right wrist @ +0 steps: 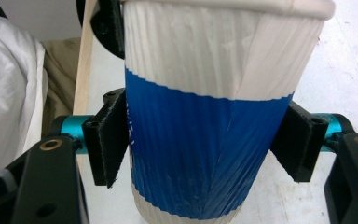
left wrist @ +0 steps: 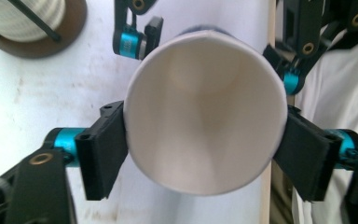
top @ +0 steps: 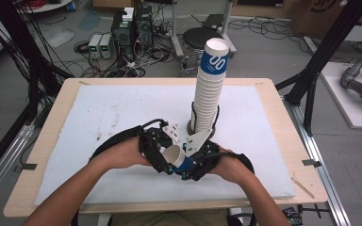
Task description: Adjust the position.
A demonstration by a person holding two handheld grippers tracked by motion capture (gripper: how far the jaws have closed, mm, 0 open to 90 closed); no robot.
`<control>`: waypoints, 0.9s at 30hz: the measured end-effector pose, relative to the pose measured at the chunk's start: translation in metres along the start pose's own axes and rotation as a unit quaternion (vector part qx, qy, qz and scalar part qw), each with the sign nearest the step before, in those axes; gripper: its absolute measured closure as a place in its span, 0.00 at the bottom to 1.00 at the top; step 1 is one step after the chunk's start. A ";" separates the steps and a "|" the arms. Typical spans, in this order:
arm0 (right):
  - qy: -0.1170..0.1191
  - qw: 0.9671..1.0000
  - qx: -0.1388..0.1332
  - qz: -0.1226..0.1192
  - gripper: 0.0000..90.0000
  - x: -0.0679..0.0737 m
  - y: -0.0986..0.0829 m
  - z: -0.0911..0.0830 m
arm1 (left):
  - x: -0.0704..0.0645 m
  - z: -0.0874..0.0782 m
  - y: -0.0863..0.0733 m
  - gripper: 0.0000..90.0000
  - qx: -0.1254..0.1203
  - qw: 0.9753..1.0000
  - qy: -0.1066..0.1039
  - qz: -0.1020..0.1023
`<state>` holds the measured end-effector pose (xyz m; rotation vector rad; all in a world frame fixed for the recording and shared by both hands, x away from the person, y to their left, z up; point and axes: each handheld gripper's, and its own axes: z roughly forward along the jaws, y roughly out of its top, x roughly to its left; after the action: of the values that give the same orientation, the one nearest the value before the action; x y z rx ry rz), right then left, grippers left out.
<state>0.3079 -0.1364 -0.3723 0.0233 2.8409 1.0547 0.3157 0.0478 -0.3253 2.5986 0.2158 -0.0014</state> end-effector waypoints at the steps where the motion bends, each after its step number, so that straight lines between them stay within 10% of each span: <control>1: 0.000 1.000 0.000 0.000 0.31 0.000 0.000 0.000 | 0.000 0.000 -0.002 0.25 -0.020 1.000 0.001 -0.005; 6: -0.003 0.999 -0.040 0.016 0.31 -0.003 -0.011 -0.007 | 0.005 -0.004 -0.019 0.22 -0.117 0.993 -0.016 -0.027; 14: -0.007 0.990 -0.132 0.058 0.31 -0.007 -0.034 -0.024 | 0.005 -0.006 -0.051 0.20 -0.248 0.968 0.009 -0.035; 18: -0.015 0.983 -0.165 0.077 0.31 -0.008 -0.045 -0.032 | 0.004 -0.008 -0.064 0.20 -0.303 0.952 0.031 -0.030; 27: -0.049 0.969 -0.220 0.099 0.31 -0.011 -0.064 -0.046 | 0.005 -0.007 -0.090 0.20 -0.364 0.927 0.074 -0.055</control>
<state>0.3153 -0.2158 -0.3784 0.3153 2.4944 1.6511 0.3069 0.1279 -0.3651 1.8418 0.3406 0.1985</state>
